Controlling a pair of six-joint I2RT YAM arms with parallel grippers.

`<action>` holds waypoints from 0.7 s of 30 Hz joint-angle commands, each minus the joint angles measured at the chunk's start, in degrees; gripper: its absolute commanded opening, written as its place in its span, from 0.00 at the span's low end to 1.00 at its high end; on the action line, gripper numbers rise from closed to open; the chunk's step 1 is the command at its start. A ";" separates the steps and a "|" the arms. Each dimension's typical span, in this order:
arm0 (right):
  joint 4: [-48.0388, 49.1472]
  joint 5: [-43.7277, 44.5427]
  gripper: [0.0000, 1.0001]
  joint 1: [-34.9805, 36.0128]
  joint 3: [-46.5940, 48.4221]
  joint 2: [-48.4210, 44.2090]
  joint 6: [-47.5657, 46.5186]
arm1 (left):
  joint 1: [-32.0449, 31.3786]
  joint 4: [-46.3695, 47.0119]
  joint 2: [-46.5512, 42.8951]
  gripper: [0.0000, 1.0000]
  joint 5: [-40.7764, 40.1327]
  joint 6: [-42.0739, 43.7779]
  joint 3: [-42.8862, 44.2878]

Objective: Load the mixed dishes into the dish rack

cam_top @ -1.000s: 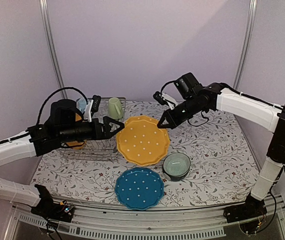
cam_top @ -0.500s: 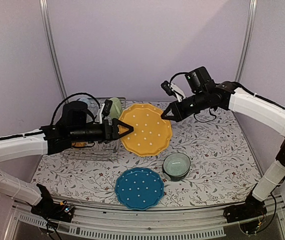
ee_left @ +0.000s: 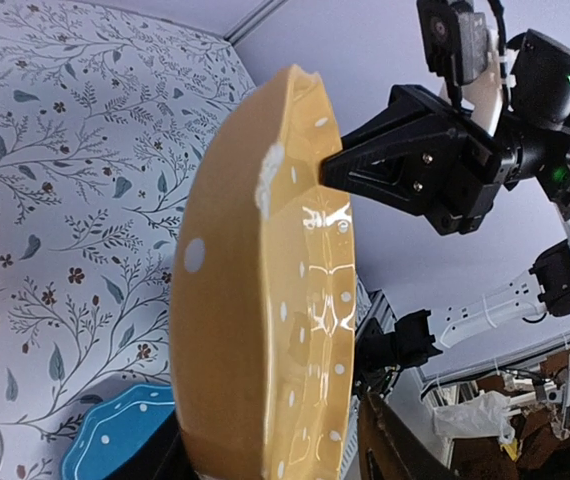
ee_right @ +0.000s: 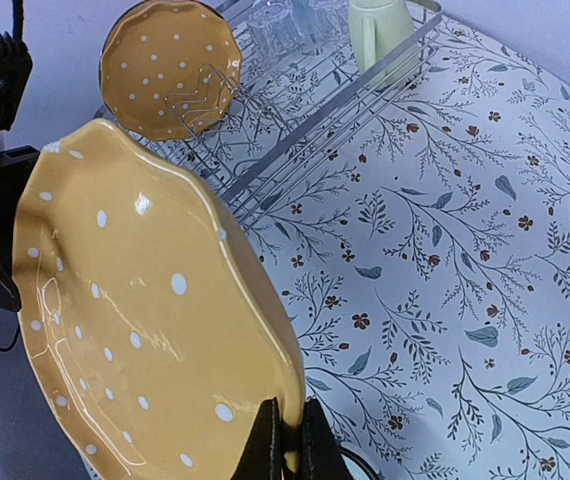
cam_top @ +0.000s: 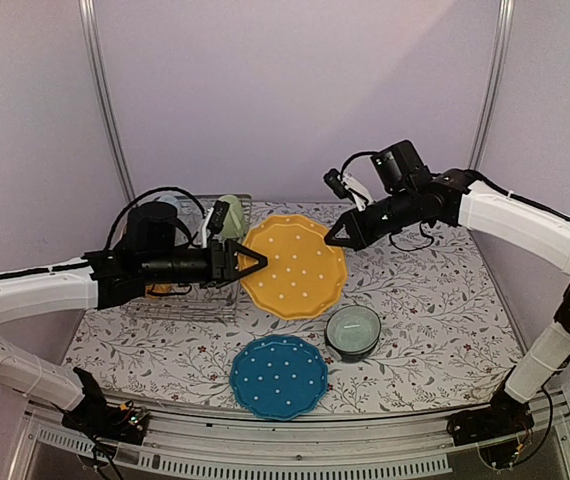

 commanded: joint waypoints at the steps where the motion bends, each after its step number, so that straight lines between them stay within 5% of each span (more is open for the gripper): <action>1: 6.61 -2.32 0.00 -0.18 0.67 -3.96 1.61 | -0.78 0.62 0.94 0.46 1.44 0.27 1.32; 9: 6.68 -2.93 0.00 -0.18 -0.41 -3.38 0.92 | -0.59 0.83 0.75 0.02 0.83 0.54 1.83; 12: 6.53 -5.03 0.02 -0.19 -1.16 -2.59 0.05 | -0.51 0.73 -0.46 0.00 -1.66 0.73 1.56; 21: 6.50 -4.06 0.67 -0.20 -4.08 -3.86 -0.97 | 1.88 -7.22 -8.76 0.00 -12.71 4.34 1.74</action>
